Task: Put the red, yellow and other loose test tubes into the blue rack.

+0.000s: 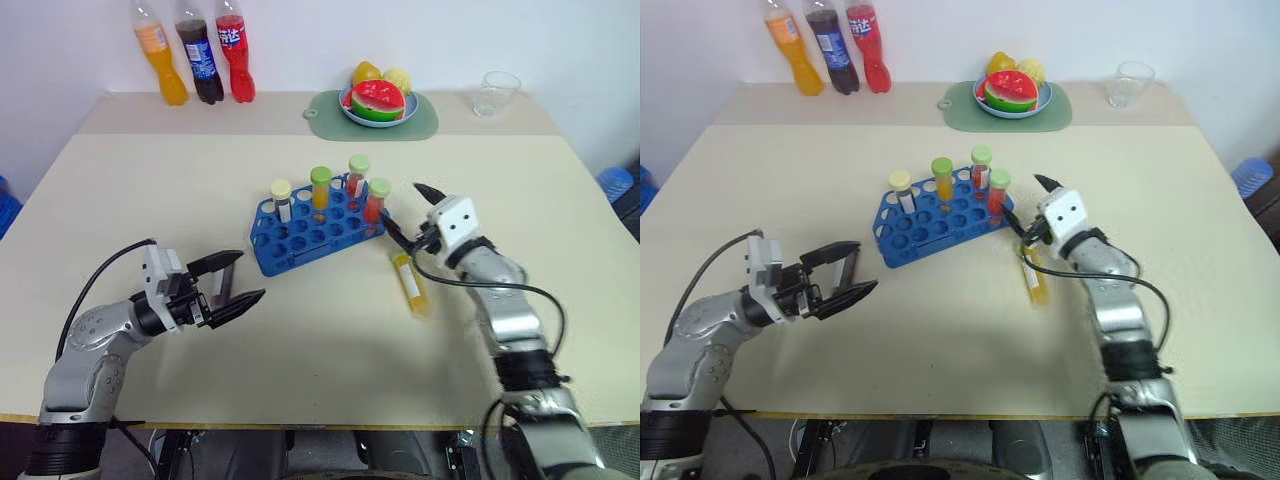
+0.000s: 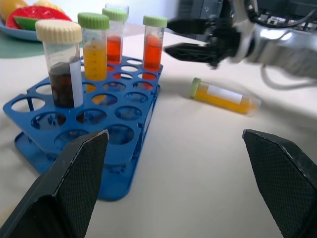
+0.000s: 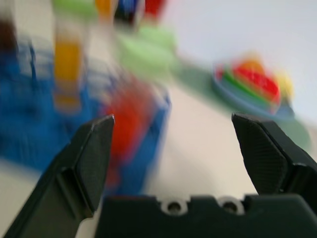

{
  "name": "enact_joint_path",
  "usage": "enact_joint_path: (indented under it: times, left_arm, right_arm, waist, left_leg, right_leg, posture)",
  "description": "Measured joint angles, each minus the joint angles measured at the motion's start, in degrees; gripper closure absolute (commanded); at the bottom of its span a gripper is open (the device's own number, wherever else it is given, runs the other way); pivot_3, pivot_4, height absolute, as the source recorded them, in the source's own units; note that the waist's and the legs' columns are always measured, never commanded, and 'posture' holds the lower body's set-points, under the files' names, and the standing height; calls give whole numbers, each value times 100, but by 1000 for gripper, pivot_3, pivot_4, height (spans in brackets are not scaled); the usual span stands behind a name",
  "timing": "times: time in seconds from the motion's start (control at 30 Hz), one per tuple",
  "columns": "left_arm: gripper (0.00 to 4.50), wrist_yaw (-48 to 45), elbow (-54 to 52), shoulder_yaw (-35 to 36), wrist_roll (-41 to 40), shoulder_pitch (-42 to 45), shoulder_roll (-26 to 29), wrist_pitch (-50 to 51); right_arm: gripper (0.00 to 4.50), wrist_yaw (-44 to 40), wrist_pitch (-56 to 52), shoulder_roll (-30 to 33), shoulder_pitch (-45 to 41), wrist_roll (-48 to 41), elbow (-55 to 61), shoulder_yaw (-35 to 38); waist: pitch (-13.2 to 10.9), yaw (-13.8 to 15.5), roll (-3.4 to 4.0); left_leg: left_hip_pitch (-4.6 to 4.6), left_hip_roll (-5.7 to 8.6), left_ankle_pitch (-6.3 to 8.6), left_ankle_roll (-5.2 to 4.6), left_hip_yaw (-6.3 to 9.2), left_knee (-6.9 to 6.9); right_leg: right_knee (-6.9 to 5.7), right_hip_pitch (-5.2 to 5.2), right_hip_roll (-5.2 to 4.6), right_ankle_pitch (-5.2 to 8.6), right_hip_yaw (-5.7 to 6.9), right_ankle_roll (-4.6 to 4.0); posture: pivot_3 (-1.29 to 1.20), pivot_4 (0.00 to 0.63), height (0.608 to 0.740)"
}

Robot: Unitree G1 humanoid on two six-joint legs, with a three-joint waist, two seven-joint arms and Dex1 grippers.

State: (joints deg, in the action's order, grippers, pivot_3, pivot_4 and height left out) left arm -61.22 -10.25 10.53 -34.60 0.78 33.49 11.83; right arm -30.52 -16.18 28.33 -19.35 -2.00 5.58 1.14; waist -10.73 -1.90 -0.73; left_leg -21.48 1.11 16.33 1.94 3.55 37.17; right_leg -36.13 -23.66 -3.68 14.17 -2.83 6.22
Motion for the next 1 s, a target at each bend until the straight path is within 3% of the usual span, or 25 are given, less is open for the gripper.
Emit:
enact_joint_path:
  times: [0.17, 0.3, 0.37, 0.53, 0.77, 0.87, 1.0]
  left_arm:
    - [0, -41, 53, -44, 26, 7, -9, -12]
    - [0, -73, 66, -73, 31, 12, -48, -21]
    - [0, -75, 72, -79, 34, 17, -54, -24]
    - [0, -74, 71, -95, 46, 0, -126, -33]
    - [0, -54, 54, -150, 85, -72, -167, -36]
    - [0, -45, 42, -150, 102, -130, -164, -75]
    - [0, -9, -3, -149, 104, -208, -156, -103]
  right_arm:
    - [329, -182, -3659, 566, -99, -911, 1746, 332]
    - [329, -190, -6379, 632, -684, -1560, 2236, 509]
    - [329, -142, -7205, 521, -998, -1824, 2239, 689]
    - [329, 166, -7596, 363, -1123, -2414, 1936, 804]
    - [329, 978, -7595, -38, -1181, -2585, 1298, 462]
    - [1118, 1188, -7594, -56, -1287, -2559, 1204, 279]
    - [3014, 1327, -7573, -82, -1322, -2414, 1164, 126]
  waist:
    - [0, -52, 0]
    - [0, -46, 0]
    - [1, -31, -1]
    - [1, 7, -1]
    - [1, -29, -1]
    - [4, -59, -6]
    - [6, -61, -7]
  left_leg:
    - [5, -6, 0, 0, 2, -1]
    - [0, -5, 0, -1, 2, 0]
    - [-2, -3, 0, -1, 2, 0]
    - [-7, -1, 2, -3, 0, -2]
    - [-6, -1, 2, -3, -1, -2]
    - [-1, -2, 2, -3, -2, -1]
    - [2, -2, 2, -3, -1, -1]
  right_leg:
    - [-1, 0, 9, 6, 1, -12]
    - [2, -1, 5, 9, 1, -17]
    - [5, -1, 3, 9, 1, -16]
    - [11, -1, 1, 1, 4, -1]
    - [8, -3, 3, 1, 4, 0]
    - [8, 1, 4, 0, 4, 0]
    - [8, 2, 9, 1, 4, 0]
  posture:
    - [0, 150, 740]
    - [0, 150, 740]
    - [0, 150, 740]
    - [0, 150, 740]
    - [0, 150, 740]
    - [0, 150, 740]
    - [0, 150, 740]
